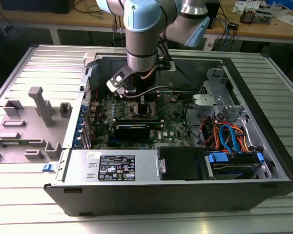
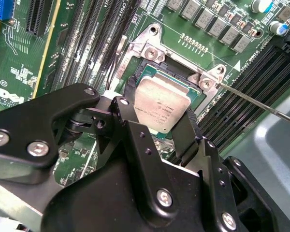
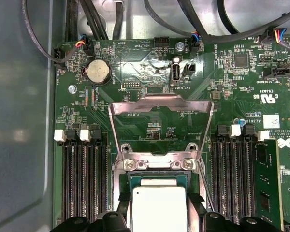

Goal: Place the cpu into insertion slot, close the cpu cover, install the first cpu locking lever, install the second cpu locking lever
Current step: 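Place the cpu into insertion slot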

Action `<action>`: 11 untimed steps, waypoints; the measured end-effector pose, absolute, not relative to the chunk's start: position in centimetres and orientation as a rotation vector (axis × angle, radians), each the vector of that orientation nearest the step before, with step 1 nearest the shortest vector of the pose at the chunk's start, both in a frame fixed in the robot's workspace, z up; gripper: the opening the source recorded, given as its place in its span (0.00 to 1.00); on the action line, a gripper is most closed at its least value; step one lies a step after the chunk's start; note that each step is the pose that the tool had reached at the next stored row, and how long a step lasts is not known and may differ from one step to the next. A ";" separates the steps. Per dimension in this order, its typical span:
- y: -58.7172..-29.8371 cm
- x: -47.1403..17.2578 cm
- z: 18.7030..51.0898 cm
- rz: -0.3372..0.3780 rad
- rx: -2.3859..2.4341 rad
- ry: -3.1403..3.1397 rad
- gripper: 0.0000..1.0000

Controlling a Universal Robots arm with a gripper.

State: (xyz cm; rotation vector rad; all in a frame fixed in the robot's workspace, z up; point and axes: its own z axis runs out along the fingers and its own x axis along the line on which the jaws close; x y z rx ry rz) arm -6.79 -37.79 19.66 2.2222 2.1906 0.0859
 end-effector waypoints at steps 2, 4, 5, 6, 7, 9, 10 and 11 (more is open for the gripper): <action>-37.8 -6.8 19.7 0.086 2.222 2.191 0.55; -37.8 -6.8 19.7 0.087 2.222 2.191 0.55; -37.8 -6.8 19.8 0.087 2.222 2.191 0.55; -37.8 -6.8 19.8 0.087 2.222 2.191 0.55; -37.8 -6.8 19.8 0.087 2.223 2.190 0.55; -37.8 -6.8 19.9 0.087 2.224 2.189 0.55; -37.8 -6.8 20.0 0.087 2.224 2.189 0.55; -37.8 -6.8 20.0 0.086 2.224 2.189 0.55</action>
